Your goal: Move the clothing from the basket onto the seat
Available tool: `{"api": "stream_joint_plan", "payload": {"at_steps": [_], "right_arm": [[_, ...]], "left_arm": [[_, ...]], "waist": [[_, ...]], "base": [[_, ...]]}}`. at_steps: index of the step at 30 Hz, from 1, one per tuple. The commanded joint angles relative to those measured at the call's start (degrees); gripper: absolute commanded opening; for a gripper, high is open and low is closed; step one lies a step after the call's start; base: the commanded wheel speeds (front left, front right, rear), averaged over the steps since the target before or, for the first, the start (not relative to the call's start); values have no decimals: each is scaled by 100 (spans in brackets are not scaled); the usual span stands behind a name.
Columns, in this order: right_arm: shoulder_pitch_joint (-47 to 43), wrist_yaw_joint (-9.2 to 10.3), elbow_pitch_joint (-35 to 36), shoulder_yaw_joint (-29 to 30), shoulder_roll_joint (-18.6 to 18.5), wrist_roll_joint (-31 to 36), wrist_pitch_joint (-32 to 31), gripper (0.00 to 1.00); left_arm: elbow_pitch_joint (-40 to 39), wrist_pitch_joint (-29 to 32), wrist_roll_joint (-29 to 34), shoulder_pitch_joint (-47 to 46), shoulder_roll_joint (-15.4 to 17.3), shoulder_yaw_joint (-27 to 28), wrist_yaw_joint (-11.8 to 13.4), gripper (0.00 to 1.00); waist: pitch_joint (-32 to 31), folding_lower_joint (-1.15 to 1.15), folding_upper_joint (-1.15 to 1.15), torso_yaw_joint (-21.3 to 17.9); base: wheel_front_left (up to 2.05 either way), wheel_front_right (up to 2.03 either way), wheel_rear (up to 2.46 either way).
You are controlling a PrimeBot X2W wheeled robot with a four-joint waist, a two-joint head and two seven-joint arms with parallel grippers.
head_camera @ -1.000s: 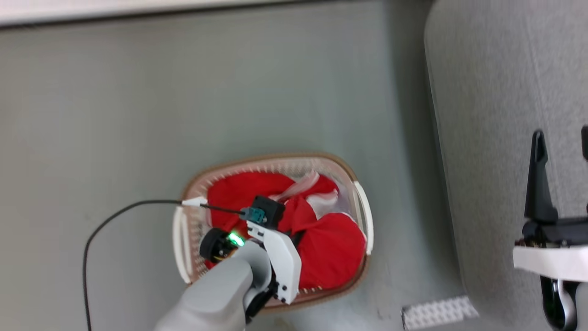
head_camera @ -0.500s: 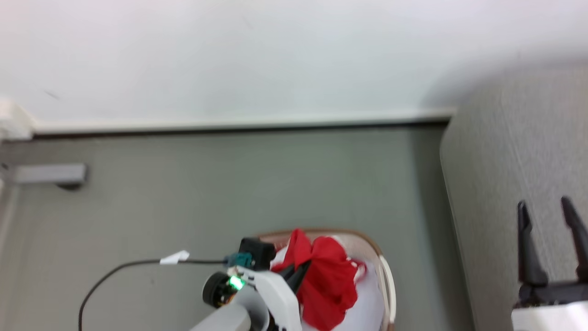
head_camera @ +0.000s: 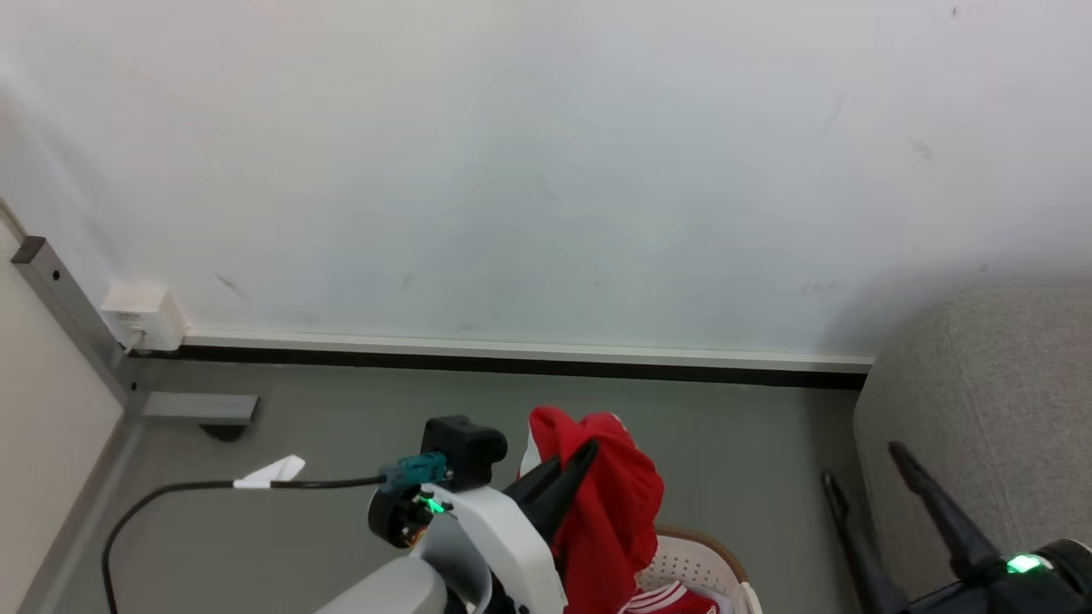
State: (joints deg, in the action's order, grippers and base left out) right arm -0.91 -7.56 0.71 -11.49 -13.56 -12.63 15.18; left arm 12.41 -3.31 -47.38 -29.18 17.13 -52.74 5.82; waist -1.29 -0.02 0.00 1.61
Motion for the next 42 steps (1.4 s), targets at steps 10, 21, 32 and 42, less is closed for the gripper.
{"api": "stream_joint_plan", "payload": {"at_steps": [10, 21, 32, 42], "right_arm": [[862, 14, -215, -1925, -928, -646, -4, 100], [1962, 14, -929, -3496, -1352, -1417, -110, 100], [2047, 14, -1327, -3256, -1245, -2457, -32, 0], [1924, 14, -972, -2099, -1273, -2566, 6, 0]], "left_arm": [[-1163, 663, 154, -245, 243, -217, 82, 0], [-1445, 865, 164, -457, -160, -562, -117, 0], [-1051, 654, 322, -449, -269, -582, 9, 0], [-388, 180, 416, -471, -450, -503, 43, 100]], "waist": [[-112, 2, 0, 136], [-96, 2, 0, 181], [2, 2, 0, 77], [416, 2, 0, -696]], "base": [[0, 0, 0], [0, 0, 0], [0, 0, 0], [0, 0, 0]]}}
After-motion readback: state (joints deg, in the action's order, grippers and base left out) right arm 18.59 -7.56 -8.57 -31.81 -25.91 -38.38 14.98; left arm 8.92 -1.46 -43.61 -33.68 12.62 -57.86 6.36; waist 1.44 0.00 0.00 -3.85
